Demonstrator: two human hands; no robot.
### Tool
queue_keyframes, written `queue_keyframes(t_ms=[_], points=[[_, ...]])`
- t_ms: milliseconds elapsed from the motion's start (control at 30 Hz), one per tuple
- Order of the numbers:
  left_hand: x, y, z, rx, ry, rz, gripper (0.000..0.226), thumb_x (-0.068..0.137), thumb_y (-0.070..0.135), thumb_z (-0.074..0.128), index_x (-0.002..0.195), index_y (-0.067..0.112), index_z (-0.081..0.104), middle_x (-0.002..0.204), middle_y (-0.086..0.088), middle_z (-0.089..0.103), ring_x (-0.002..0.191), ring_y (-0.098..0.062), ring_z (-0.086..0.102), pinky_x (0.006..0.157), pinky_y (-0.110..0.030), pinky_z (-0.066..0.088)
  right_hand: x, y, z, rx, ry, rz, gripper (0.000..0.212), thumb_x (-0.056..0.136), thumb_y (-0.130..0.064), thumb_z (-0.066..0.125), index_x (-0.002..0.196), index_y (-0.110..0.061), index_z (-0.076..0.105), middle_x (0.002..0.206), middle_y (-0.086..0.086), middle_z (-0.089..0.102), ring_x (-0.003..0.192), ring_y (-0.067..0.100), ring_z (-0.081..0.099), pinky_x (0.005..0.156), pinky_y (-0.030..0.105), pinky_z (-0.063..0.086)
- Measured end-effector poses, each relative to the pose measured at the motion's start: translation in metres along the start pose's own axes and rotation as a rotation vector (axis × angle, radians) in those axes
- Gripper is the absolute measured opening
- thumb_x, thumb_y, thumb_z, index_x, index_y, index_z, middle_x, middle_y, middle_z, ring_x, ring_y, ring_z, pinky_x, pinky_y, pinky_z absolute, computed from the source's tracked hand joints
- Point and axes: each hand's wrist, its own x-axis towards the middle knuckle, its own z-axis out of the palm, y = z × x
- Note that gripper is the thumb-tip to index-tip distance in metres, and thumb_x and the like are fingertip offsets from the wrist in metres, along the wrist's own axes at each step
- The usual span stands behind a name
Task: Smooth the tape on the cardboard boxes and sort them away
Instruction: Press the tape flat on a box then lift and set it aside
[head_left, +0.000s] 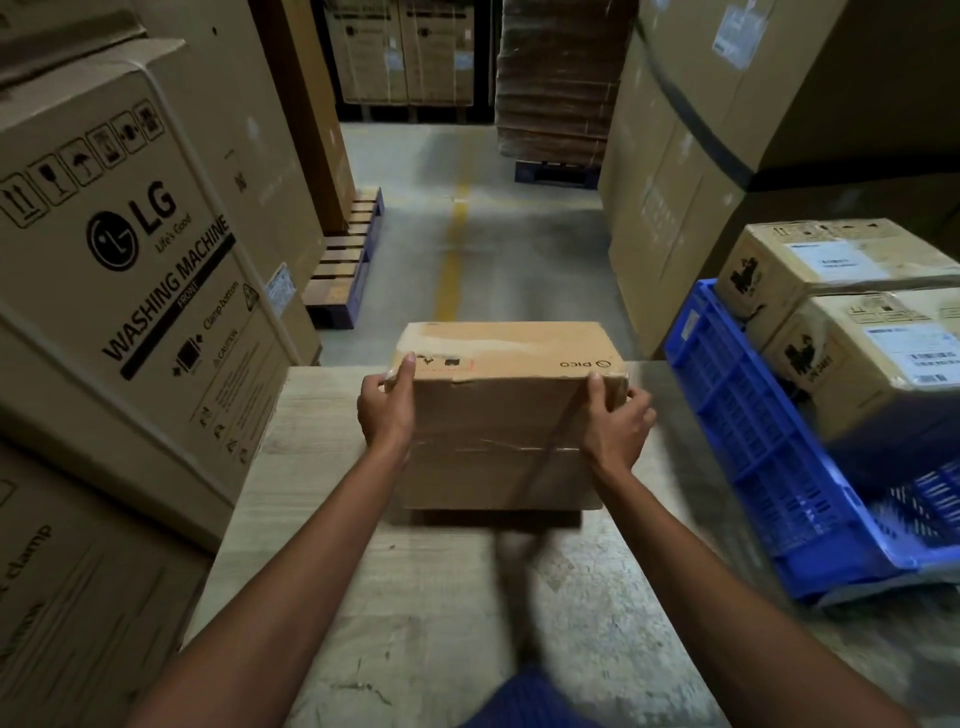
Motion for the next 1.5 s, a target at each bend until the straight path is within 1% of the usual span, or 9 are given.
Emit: queue_keyframes(t_ms=[167, 433, 600, 667, 800, 900, 1067, 1267, 1500], points=[[-0.018, -0.015, -0.016, 0.027, -0.033, 0.088, 0.035, 0.094, 0.040, 0.065, 0.113, 0.013, 0.055, 0.102, 0.000, 0.059, 0.094, -0.020, 0.058, 0.063, -0.022, 0.040, -0.013, 0.006, -0.010, 0.003, 0.023, -0.105, 0.061, 0.088, -0.050, 0.067, 0.130, -0.013, 0.045, 0.129, 0.011, 0.047, 0.118, 0.028, 0.051, 0.096, 0.045, 0.050], [-0.040, -0.061, -0.036, 0.302, -0.015, 0.567, 0.034, 0.099, 0.018, 0.059, 0.131, 0.009, 0.057, 0.141, -0.015, 0.044, 0.121, -0.022, 0.052, 0.090, -0.036, 0.056, -0.031, 0.030, -0.024, -0.073, -0.004, -0.219, 0.053, 0.089, -0.033, 0.070, 0.134, -0.015, 0.049, 0.132, 0.009, 0.046, 0.109, 0.021, 0.053, 0.082, 0.030, 0.046], [-0.039, -0.063, -0.026, 0.670, -0.079, 1.059, 0.030, 0.097, 0.008, 0.052, 0.123, 0.007, 0.066, 0.134, -0.019, 0.058, 0.131, -0.037, 0.051, 0.111, -0.057, 0.038, -0.031, 0.033, -0.024, -0.308, 0.060, -0.393, 0.044, 0.091, -0.039, 0.060, 0.125, -0.012, 0.058, 0.136, 0.014, 0.050, 0.128, 0.032, 0.048, 0.109, 0.053, 0.038], [-0.041, -0.060, -0.025, 0.757, -0.099, 1.073, 0.038, 0.098, 0.019, 0.042, 0.126, 0.009, 0.065, 0.132, -0.014, 0.062, 0.131, -0.033, 0.053, 0.114, -0.060, 0.031, -0.033, 0.027, -0.020, -0.427, 0.063, -0.585, 0.033, 0.093, -0.027, 0.060, 0.123, -0.012, 0.061, 0.146, 0.016, 0.046, 0.140, 0.034, 0.040, 0.117, 0.058, 0.021], [-0.047, -0.059, -0.027, 0.832, -0.107, 1.144, 0.040, 0.098, 0.023, 0.042, 0.128, 0.011, 0.064, 0.134, -0.015, 0.061, 0.131, -0.032, 0.053, 0.119, -0.062, 0.018, -0.049, 0.017, -0.006, -0.418, -0.170, -1.000, 0.040, 0.092, -0.013, 0.052, 0.130, -0.006, 0.063, 0.149, 0.023, 0.047, 0.136, 0.041, 0.048, 0.103, 0.052, 0.049], [-0.047, -0.063, -0.028, 0.853, -0.140, 1.140, 0.045, 0.098, 0.030, 0.042, 0.133, 0.009, 0.061, 0.141, -0.019, 0.054, 0.136, -0.034, 0.047, 0.120, -0.057, 0.018, -0.063, 0.014, 0.006, -0.560, -0.408, -1.102, 0.071, 0.069, 0.000, 0.072, 0.138, -0.009, 0.058, 0.152, 0.022, 0.045, 0.137, 0.041, 0.047, 0.105, 0.054, 0.047], [-0.045, -0.068, -0.032, 0.902, -0.223, 1.062, 0.061, 0.092, 0.052, 0.048, 0.138, 0.013, 0.057, 0.147, -0.015, 0.050, 0.140, -0.033, 0.042, 0.115, -0.050, 0.031, -0.076, 0.010, 0.018, -0.803, -0.484, -1.085, 0.064, 0.076, -0.032, 0.072, 0.137, -0.021, 0.057, 0.148, 0.014, 0.052, 0.137, 0.035, 0.048, 0.112, 0.054, 0.037], [-0.037, -0.027, -0.034, 0.806, -0.263, 1.007, 0.052, 0.091, 0.054, 0.039, 0.113, 0.017, 0.069, 0.112, -0.003, 0.062, 0.104, -0.025, 0.057, 0.087, -0.041, 0.043, -0.063, -0.023, 0.024, -0.798, -0.431, -1.072, 0.043, 0.088, -0.055, 0.038, 0.102, -0.025, 0.065, 0.109, 0.002, 0.061, 0.101, 0.024, 0.055, 0.080, 0.040, 0.039], [-0.031, -0.022, -0.016, 1.121, -0.378, 0.765, 0.086, 0.085, 0.071, -0.004, 0.158, 0.033, 0.022, 0.168, -0.004, 0.010, 0.155, -0.023, 0.004, 0.124, -0.048, 0.005, -0.056, -0.015, 0.038, -0.873, -0.549, -1.027, 0.057, 0.100, -0.047, 0.026, 0.146, -0.020, 0.045, 0.156, 0.012, 0.040, 0.145, 0.032, 0.036, 0.114, 0.055, 0.030]])
